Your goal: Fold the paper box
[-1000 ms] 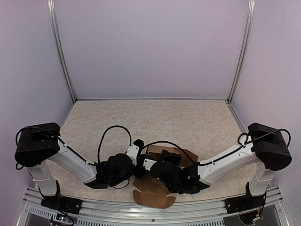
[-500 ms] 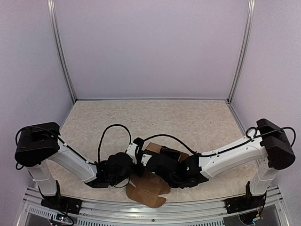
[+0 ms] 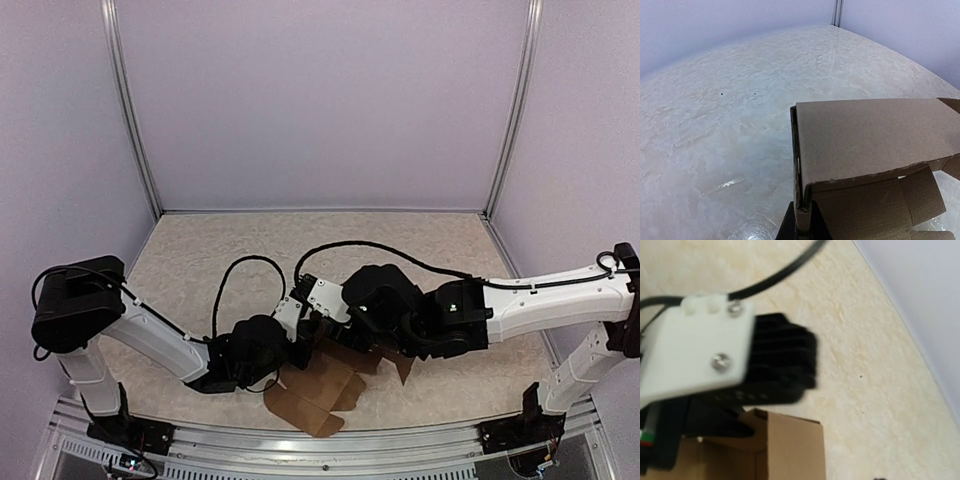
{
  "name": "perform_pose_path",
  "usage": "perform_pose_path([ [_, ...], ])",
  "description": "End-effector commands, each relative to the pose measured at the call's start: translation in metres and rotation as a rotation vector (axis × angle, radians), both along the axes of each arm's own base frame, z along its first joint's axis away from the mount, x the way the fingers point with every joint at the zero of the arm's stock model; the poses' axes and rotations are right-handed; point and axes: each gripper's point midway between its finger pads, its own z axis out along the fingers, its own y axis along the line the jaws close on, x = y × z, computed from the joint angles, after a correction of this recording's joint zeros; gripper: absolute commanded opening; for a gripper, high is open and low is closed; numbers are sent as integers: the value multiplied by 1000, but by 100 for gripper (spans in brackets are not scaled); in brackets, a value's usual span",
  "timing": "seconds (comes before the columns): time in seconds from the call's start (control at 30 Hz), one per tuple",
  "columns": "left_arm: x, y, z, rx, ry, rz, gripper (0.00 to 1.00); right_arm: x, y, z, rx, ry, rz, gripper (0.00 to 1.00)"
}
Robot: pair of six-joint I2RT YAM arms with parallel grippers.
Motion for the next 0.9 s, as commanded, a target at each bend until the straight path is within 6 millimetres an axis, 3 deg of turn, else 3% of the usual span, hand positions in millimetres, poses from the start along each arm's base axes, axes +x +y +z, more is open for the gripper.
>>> perform_pose_path([
  [0.0,8,-1,3,25,-10,-11,0,-2,-8,21,99,127,25,60],
  [0.17,12,-4,5,39,-33,-100,0,12,-23,36,185,205,0,56],
  [0.37,14,-13,10,104,-101,-167,0,50,-48,33,369,418,-156,51],
  [0.47,18,-15,6,126,-88,-215,0,54,-44,26,447,496,-126,38],
  [0.63,25,-16,5,54,-52,-290,0,62,-34,3,491,577,-121,1],
  [0.87,30,-19,-5,51,-40,-294,0,72,-20,-16,554,610,-128,0],
])
